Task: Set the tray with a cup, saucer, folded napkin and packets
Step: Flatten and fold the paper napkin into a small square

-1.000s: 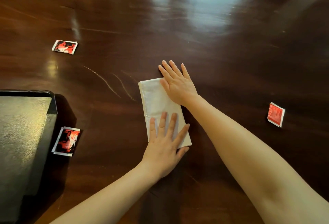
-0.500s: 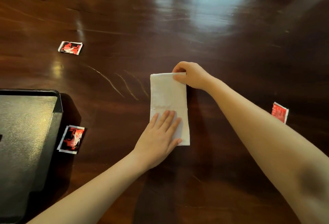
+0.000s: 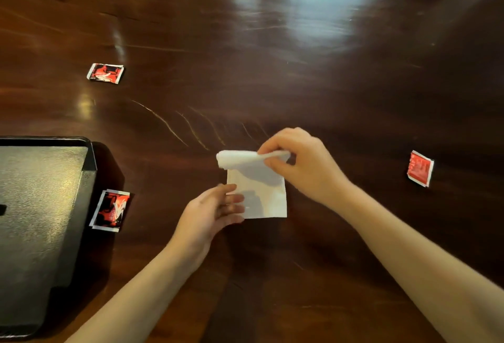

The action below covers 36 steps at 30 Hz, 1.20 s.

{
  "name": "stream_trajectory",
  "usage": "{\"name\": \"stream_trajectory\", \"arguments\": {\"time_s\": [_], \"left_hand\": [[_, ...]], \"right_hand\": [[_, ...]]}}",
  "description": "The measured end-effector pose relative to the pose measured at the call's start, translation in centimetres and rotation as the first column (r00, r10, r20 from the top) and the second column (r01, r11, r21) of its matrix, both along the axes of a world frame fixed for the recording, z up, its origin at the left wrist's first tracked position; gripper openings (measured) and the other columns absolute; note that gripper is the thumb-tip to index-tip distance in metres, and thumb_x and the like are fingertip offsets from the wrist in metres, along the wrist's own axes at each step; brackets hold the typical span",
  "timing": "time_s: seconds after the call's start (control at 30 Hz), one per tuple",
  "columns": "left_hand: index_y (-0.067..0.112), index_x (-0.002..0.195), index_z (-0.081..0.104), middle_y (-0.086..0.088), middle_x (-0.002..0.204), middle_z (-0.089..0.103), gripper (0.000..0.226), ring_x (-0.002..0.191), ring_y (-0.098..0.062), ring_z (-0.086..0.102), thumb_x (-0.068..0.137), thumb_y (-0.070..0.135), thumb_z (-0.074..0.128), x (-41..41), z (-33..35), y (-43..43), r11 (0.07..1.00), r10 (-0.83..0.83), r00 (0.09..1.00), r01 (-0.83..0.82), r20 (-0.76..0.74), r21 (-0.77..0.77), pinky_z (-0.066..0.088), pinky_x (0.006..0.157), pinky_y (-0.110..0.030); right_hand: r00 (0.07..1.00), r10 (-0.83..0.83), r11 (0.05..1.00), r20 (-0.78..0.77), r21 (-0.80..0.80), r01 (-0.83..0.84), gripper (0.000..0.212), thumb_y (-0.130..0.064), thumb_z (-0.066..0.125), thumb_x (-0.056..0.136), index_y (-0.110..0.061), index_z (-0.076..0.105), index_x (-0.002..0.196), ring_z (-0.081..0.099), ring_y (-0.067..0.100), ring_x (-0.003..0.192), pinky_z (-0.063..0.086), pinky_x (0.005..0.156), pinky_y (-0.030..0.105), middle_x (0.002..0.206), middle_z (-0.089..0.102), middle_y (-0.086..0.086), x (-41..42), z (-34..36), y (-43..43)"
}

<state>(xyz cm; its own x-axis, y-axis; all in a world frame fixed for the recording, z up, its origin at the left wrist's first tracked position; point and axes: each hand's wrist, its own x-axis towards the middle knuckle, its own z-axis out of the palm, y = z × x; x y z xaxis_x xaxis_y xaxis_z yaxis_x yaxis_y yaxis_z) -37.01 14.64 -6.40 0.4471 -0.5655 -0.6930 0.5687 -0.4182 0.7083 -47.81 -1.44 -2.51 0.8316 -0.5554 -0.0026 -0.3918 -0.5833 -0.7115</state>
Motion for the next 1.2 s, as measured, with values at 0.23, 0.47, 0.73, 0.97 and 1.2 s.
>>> {"name": "stream_trajectory", "arguments": {"time_s": [0.23, 0.47, 0.73, 0.97, 1.2], "left_hand": [[0.012, 0.120, 0.053, -0.007, 0.108, 0.066, 0.030, 0.094, -0.022, 0.067, 0.091, 0.015, 0.057, 0.4, 0.4, -0.6, 0.995, 0.014, 0.999, -0.010, -0.041, 0.103, 0.060, 0.070, -0.033], [0.022, 0.120, 0.051, 0.004, 0.110, 0.061, 0.037, 0.097, -0.013, 0.060, 0.086, 0.012, 0.063, -1.9, -1.1, -0.3, 0.962, -0.152, 0.920, 0.055, 0.360, 0.266, 0.055, 0.084, -0.034], [0.024, 0.127, 0.043, 0.014, 0.111, 0.048, 0.050, 0.100, -0.007, 0.050, 0.084, 0.020, 0.067, -3.5, -1.7, 0.0, 0.949, -0.281, 0.755, 0.125, 0.592, 0.291, 0.040, 0.068, -0.009], [0.018, 0.134, 0.046, 0.003, 0.122, 0.054, 0.047, 0.101, -0.007, 0.049, 0.089, 0.024, 0.059, -3.7, -2.3, 0.0, 0.949, -0.288, 0.678, 0.108, 0.677, 0.295, 0.043, 0.081, -0.018], [0.018, 0.143, 0.034, -0.002, 0.145, 0.042, 0.046, 0.133, -0.011, 0.032, 0.098, 0.027, 0.034, -2.6, -1.6, -0.4, 0.986, -0.162, 0.423, 0.028, 0.892, 0.165, 0.031, 0.109, -0.035]], "right_hand": [[0.997, -0.060, 0.995, 0.050, -0.082, 0.064, 0.014, -0.015, 0.070, 0.079, -0.021, 0.069, 0.092, 0.048, 0.009, 0.103, 0.046, 0.090, 0.031, 0.101, 0.063, -0.005, -3.8, -5.7, 5.7], [0.988, -0.157, 0.971, 0.003, -0.184, 0.155, 0.028, -0.015, 0.075, 0.076, -0.020, 0.064, 0.101, 0.047, 0.016, 0.111, 0.047, 0.095, 0.039, 0.112, 0.060, 0.001, -6.2, -8.7, 6.6], [0.980, -0.201, 0.968, 0.001, -0.154, 0.198, 0.035, -0.014, 0.074, 0.077, -0.020, 0.060, 0.108, 0.042, 0.013, 0.118, 0.042, 0.101, 0.034, 0.120, 0.054, 0.001, -7.1, -9.4, 6.7], [0.977, -0.213, 0.962, 0.014, -0.171, 0.212, 0.038, -0.012, 0.073, 0.078, -0.017, 0.062, 0.113, 0.045, 0.013, 0.119, 0.045, 0.101, 0.036, 0.123, 0.056, 0.004, -7.2, -10.0, 6.8], [0.824, -0.561, 0.820, 0.081, 0.187, 0.541, 0.046, -0.020, 0.043, 0.096, -0.023, 0.035, 0.142, 0.027, -0.002, 0.135, 0.021, 0.111, 0.012, 0.144, 0.033, -0.013, -5.1, -6.3, 5.5]]}}
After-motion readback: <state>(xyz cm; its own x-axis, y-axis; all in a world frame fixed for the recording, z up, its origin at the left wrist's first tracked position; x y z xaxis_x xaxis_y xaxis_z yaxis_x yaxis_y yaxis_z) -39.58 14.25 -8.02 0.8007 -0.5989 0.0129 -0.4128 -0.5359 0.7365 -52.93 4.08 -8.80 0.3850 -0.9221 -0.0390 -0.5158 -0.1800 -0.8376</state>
